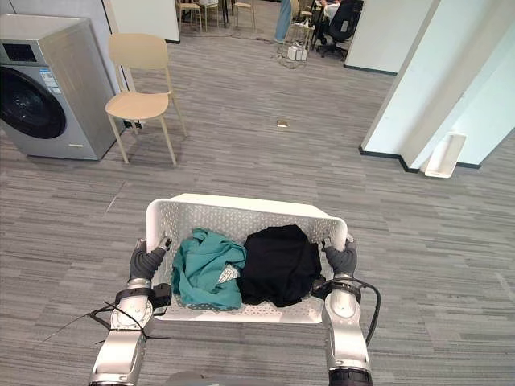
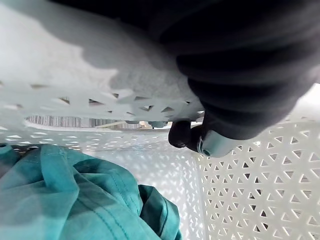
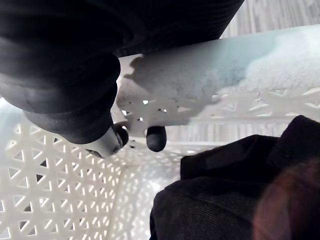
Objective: Pick up the laundry basket with both hands and put the clothes into the washing machine.
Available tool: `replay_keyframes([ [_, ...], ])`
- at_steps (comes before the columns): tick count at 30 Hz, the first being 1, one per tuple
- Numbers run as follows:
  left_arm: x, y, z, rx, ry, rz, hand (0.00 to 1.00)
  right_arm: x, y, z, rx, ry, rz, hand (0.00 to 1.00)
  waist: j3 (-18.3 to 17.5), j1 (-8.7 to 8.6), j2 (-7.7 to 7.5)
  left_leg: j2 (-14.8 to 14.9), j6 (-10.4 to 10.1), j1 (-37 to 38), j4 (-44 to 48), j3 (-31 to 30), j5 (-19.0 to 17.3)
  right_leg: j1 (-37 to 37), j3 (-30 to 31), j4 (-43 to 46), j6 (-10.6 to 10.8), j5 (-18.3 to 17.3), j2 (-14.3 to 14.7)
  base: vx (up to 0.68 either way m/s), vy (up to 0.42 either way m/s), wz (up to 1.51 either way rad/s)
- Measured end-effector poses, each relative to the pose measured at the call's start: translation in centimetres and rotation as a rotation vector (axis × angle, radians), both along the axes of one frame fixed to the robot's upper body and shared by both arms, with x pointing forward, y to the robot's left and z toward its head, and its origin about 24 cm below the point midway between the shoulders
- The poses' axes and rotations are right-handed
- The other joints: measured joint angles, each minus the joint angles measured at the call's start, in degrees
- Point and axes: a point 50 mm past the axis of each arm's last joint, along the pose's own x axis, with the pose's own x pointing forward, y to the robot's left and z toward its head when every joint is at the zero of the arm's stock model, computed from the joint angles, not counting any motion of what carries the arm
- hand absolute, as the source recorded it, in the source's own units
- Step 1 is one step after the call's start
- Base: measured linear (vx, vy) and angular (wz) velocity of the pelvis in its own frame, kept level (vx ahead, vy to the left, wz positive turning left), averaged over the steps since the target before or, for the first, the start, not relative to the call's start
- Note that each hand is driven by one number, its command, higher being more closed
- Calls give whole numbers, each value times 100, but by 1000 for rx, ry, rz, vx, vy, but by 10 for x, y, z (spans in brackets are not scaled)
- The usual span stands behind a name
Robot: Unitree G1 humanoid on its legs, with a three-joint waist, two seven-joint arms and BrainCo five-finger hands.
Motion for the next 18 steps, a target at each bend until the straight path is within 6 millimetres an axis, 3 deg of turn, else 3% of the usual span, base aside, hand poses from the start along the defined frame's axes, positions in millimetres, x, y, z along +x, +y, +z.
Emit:
replay_keyframes([
  [4,-3,-1,-3,-4,16,-11,100,-10,-5,-8,6,20,-17,100,10,-22,72,12,-64,-58,-169,122,12,-178,-18,45,7,-17,-75,18,8,-1],
  [7,-12,1,-11,-7,53,-10,100,-14,-6,-20,25,68,-15,100,6,-146,142,0,-32,-81,-256,144,60,-253,-176,101,27,-42,-143,43,9,3],
  [11,-15,-8,-28,-56,125,-7,100,-20,-13,-33,40,122,-35,100,76,-218,268,-4,-65,-555,218,276,-41,-357,-911,343,145,-96,-365,58,21,40],
  [12,-15,-14,-32,-87,137,-18,100,-18,-21,-30,18,115,-38,100,163,-302,466,324,139,-886,865,936,-288,-340,-1356,586,200,-143,-407,15,114,105],
  [13,-15,-16,-33,-93,139,-18,100,-18,-23,-29,11,113,-37,100,197,-302,509,379,202,-925,962,1039,-313,-333,-1423,660,232,-184,-424,16,202,93],
  [14,-16,-19,-36,-110,150,-15,100,-17,-25,-31,8,121,-29,100,302,-254,508,383,412,-962,1240,1300,-459,-328,-1556,1019,317,-401,-614,39,235,44],
  [15,-17,-18,-39,-109,162,-15,100,-17,-25,-32,8,130,-23,100,331,-140,444,209,474,-926,1404,1298,-673,-370,-1632,1505,301,-721,-910,60,245,44],
  [16,-18,-17,-40,-107,168,-12,100,-18,-25,-33,6,135,-23,100,338,-136,423,119,481,-900,1457,1280,-788,-400,-1708,1779,201,-829,-1047,105,232,44],
  [17,-20,-14,-42,-99,178,-7,100,-19,-22,-36,14,147,-17,100,369,-147,373,-106,593,-794,1466,1239,-890,-546,-1730,2431,-86,-933,-1342,102,228,51],
  [18,-23,-10,-43,-85,185,-5,100,-20,-19,-40,24,164,-9,100,435,-147,326,-336,769,-689,1435,1186,-1011,-711,-1612,3140,-466,-789,-1619,76,184,53],
])
